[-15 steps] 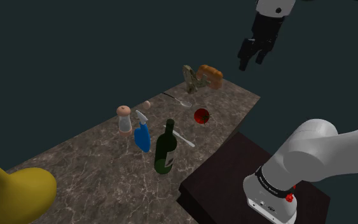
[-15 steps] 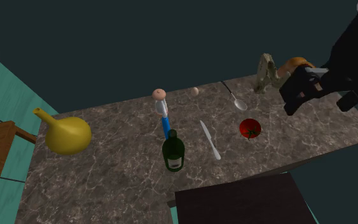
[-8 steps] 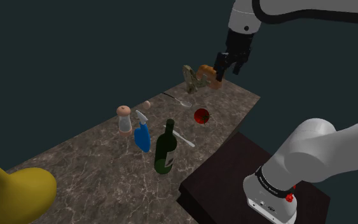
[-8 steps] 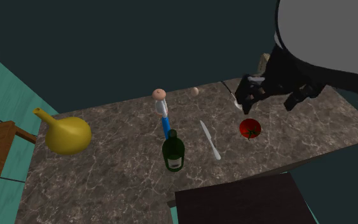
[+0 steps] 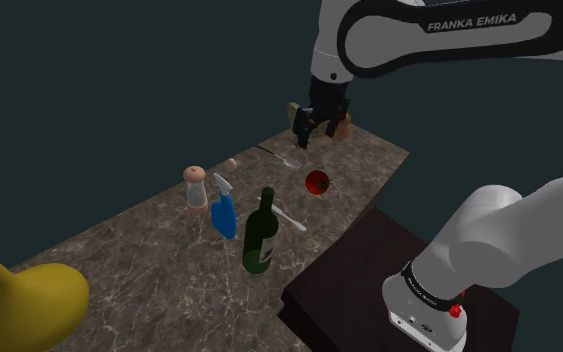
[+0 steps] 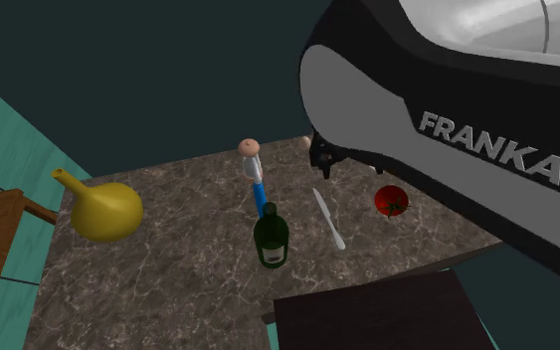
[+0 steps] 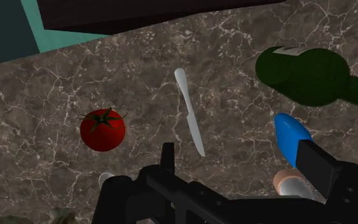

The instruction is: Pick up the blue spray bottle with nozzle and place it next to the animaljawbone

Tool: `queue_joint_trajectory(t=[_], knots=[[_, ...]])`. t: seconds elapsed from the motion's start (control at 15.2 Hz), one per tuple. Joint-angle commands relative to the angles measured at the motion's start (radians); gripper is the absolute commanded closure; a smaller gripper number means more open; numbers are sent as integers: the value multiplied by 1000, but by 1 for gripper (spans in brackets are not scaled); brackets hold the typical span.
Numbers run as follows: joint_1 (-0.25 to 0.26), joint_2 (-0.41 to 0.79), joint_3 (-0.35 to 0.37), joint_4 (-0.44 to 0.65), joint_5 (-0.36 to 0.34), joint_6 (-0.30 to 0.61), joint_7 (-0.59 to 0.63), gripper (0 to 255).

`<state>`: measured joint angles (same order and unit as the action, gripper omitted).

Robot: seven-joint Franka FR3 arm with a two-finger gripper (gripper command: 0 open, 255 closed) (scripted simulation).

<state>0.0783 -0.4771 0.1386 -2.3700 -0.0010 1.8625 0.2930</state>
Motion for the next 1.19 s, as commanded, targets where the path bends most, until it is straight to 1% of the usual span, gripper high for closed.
queue_joint_trajectory(t=[0.0,0.53,0.86,1.12], knots=[[6,69,15,19,6,53,15,0],[36,329,85,109,8,231,97,0],[59,505,118,204,-20,314,154,0],[86,649,134,302,-53,362,200,0]])
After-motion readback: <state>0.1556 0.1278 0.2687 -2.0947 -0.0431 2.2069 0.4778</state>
